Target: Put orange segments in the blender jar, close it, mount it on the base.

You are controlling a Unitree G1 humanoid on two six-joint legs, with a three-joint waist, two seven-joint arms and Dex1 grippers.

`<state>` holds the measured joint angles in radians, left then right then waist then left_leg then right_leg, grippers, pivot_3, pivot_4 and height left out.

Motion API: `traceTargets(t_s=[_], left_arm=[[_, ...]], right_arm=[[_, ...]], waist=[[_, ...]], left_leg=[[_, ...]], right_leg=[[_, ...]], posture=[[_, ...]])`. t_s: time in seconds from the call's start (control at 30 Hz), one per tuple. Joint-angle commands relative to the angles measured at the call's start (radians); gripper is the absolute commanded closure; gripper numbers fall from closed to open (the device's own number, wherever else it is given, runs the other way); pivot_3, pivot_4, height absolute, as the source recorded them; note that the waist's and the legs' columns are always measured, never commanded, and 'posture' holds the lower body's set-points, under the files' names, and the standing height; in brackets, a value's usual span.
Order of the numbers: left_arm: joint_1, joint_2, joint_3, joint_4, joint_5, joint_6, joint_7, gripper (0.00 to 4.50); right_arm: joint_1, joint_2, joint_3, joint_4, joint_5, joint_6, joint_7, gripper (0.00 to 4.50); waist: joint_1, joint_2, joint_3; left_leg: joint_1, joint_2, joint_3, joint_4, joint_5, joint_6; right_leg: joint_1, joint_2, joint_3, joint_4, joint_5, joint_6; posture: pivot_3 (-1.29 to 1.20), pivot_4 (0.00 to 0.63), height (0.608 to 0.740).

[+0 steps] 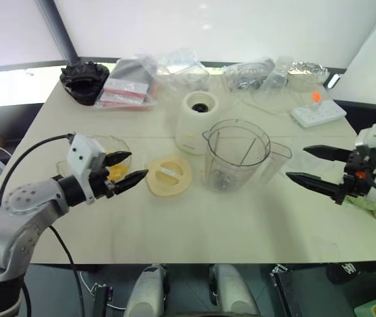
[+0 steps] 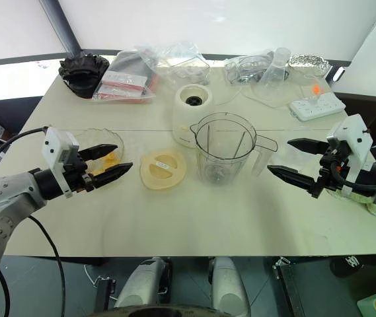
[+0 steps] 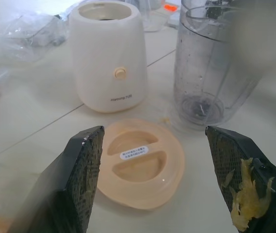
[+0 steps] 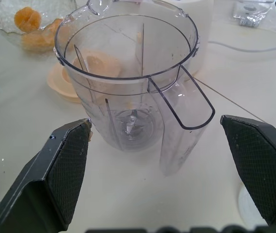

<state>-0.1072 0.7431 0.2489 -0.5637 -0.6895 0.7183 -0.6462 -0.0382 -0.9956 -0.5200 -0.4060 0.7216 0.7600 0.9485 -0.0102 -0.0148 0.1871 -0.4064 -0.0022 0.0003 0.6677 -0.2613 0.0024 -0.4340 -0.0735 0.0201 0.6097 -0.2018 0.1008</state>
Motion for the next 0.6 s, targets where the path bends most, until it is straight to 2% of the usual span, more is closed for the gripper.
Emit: traceTargets(t_s=[0.03, 0.6], left_arm=[[0.004, -0.001, 0.037, -0.034, -0.027, -0.006, 0.004, 1.00], [-0.020, 0.007, 0.009, -0.022, -0.029, -0.004, 0.014, 1.00]], right_arm=[[-0.014, -0.018, -0.033, -0.005, 0.012, -0.002, -0.001, 0.05], [-0.027, -0.006, -0.009, -0.007, 0.003, -0.012, -0.012, 0.05]], waist=[[0.000, 0.000, 0.000], [0.000, 0.000, 0.000]], left_leg=[[0.000, 0.000, 0.000, 0.000, 0.000, 0.000], [0.000, 0.000, 0.001, 0.000, 0.000, 0.000]], right_leg=[[0.000, 0.000, 0.000, 0.000, 0.000, 0.000], [0.000, 0.000, 0.000, 0.000, 0.000, 0.000]], posture=[[0.00, 0.150, 0.740], [0.00, 0.150, 0.740]])
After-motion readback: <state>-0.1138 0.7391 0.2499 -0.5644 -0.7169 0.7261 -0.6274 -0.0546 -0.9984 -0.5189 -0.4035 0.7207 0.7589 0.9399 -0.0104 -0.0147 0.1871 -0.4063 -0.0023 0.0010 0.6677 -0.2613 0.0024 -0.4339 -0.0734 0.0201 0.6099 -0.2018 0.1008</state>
